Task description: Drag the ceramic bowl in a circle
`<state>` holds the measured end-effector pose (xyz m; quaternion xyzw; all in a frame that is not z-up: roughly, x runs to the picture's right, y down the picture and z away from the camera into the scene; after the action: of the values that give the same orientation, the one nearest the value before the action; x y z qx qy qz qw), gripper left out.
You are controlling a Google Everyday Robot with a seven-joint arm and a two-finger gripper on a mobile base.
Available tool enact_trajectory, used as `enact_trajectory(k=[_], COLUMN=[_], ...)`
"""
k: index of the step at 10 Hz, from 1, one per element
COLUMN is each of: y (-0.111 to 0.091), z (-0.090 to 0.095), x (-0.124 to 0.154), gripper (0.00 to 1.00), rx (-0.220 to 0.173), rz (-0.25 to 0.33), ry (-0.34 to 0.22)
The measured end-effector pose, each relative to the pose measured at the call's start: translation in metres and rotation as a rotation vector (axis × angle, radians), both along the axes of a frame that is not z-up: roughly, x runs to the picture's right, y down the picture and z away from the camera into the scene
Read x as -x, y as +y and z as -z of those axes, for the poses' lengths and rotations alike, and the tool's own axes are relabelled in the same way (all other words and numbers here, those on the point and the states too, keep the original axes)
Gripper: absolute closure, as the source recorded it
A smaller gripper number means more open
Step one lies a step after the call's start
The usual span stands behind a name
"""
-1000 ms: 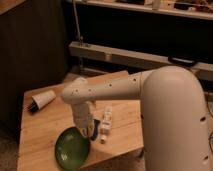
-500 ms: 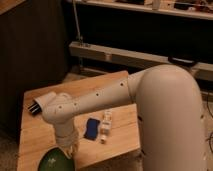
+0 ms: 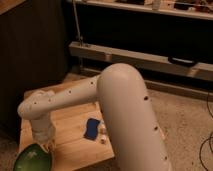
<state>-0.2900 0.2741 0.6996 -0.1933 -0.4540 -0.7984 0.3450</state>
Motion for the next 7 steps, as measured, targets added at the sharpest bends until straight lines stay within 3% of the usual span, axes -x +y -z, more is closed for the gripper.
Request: enact_trajectory(k=[3, 5, 7], y=[-0.033, -0.061, -0.087], z=[-0.049, -0.074, -0.086], x=[0.020, 0.002, -0.027], gripper=[0.94, 0.94, 0.94], rx=[-0.039, -0.086, -0.131], rz=[-0.049, -0.080, -0.104], ry=[0.078, 0.142, 0.197])
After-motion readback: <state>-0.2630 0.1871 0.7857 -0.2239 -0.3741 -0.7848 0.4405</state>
